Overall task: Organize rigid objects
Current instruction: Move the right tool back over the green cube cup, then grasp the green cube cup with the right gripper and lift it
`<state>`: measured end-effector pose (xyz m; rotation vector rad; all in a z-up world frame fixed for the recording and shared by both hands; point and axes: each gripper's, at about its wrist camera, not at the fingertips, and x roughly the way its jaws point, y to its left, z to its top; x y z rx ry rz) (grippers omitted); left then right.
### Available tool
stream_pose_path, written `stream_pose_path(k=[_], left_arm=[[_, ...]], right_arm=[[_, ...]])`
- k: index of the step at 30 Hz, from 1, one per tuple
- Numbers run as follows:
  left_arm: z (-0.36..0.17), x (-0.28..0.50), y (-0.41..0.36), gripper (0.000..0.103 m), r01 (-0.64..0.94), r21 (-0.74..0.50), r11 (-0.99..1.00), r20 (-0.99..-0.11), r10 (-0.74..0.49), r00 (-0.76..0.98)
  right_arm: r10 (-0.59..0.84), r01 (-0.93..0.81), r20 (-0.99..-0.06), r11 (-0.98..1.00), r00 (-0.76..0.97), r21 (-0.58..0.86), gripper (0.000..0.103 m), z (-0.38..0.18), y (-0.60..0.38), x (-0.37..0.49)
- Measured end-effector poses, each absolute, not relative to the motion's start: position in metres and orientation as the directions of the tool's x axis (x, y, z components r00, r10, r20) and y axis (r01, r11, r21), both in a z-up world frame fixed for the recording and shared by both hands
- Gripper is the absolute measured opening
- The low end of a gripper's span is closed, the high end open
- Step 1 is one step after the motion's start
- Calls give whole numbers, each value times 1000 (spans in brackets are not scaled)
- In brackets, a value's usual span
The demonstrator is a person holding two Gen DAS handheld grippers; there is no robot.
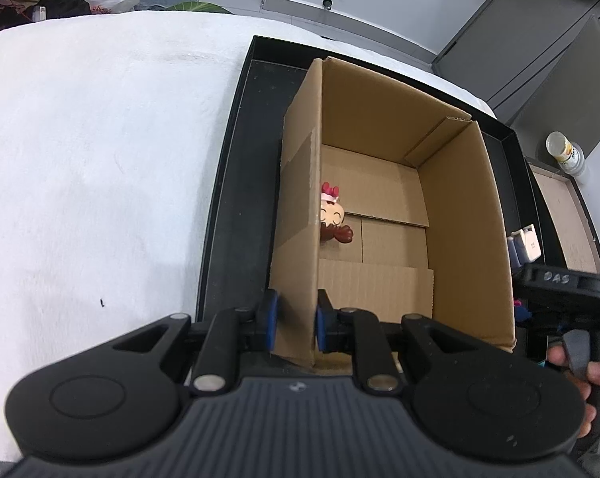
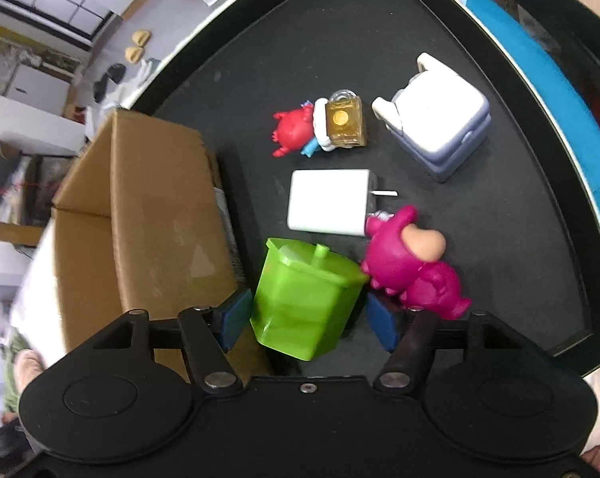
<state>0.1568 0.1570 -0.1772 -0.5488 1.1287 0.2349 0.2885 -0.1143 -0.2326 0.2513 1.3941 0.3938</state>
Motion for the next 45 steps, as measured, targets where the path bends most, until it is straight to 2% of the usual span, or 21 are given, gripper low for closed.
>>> stream_pose_path(k=[6,12,45], left_arm=[[-178,157,158,18,-446,-297,844,-902,-95,421],[-178,157,158,18,-446,-297,845,-902,-95,421],[-178,155,160,18,-453,-320,832,-893,-105,437]], right_arm=[[384,-144,-910,920,157,364,55,-229,-117,287],[365,-173,-915,926,173,336,54,-225,-115,284],[275,-335,-892,930,359,151,53,-158,-79,284]])
